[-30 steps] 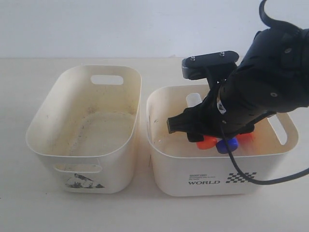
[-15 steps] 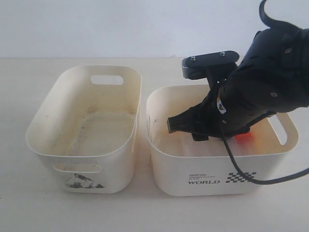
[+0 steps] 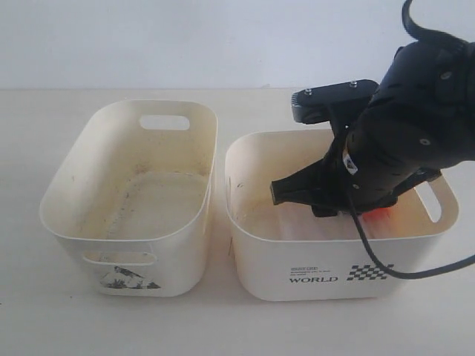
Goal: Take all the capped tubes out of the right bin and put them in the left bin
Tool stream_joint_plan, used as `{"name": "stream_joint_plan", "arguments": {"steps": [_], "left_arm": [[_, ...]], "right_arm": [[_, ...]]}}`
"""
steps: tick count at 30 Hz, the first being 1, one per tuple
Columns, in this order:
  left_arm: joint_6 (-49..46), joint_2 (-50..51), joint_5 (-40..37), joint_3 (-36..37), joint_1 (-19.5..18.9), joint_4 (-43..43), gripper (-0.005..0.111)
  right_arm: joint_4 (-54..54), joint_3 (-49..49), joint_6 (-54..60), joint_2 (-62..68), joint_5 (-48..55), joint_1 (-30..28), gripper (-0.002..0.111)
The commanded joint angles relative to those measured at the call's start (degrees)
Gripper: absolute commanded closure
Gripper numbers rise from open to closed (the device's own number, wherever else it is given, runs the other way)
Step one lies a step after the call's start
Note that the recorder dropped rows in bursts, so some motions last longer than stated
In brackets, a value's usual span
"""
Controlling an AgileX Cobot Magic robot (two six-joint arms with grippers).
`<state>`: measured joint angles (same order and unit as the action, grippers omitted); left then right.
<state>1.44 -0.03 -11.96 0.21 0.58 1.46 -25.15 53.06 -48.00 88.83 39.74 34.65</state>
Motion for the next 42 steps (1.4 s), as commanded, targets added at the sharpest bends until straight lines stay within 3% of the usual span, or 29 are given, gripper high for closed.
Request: {"name": "stream_joint_plan", "arguments": {"steps": [1,42], "left_arm": [[0.5,0.0,0.0,-0.2,0.0,-0.2,0.102],[0.5,0.0,0.0,-0.2,0.0,-0.2,0.102]], "right_arm": [[-0.2,-0.1,0.1,-0.1,0.8,-2.4,0.061],[3.5,2.6,5.5,16.3,-5.0,-2.8,0.063]]}}
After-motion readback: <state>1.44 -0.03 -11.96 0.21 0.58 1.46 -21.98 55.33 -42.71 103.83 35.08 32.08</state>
